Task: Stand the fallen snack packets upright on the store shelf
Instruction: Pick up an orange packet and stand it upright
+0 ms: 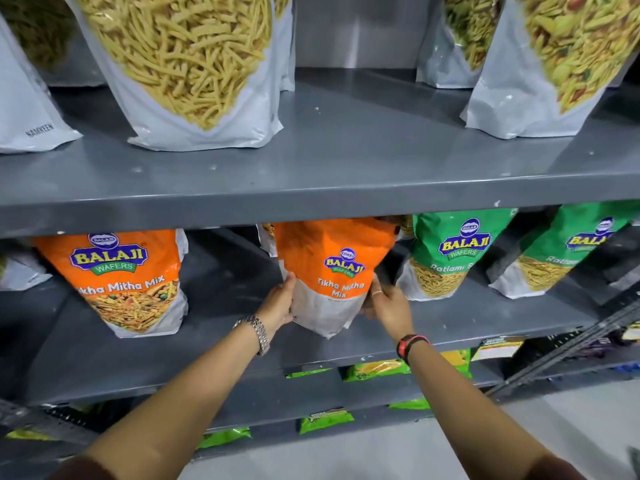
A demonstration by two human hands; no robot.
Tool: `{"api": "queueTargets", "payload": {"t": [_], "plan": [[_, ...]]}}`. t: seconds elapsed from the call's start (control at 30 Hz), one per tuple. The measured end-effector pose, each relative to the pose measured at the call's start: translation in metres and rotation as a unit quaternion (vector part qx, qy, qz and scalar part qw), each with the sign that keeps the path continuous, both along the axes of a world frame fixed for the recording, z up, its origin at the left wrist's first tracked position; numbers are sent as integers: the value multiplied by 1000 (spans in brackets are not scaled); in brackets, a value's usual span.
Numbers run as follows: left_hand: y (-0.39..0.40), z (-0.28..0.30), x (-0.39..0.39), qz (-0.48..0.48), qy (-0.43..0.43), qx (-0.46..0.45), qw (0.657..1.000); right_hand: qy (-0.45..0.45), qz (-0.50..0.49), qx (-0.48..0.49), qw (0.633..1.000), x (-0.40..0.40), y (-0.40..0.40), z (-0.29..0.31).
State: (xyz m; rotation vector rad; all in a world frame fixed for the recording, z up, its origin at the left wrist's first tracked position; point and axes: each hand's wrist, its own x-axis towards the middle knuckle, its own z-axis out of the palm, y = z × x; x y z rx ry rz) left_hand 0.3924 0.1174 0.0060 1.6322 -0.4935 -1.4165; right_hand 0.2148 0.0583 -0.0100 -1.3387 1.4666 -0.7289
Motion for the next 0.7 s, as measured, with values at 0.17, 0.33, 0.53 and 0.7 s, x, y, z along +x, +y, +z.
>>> {"api": "queueTargets", "payload": {"t": [0.17,0.33,0.53,0.7], "plan": [[-37,-12,6,-8,-67,-29,997,2,72,5,997,21,38,-5],[-21,7,2,1,-112,-27,993,7,94,-10,995,27,40,-1],[56,3,-39,39,-156,-37,986,-10,34,-35,999,10,1,-1],[61,-6,-72,73,-109,-62,989,-9,94,36,995,49,-39,26]]}}
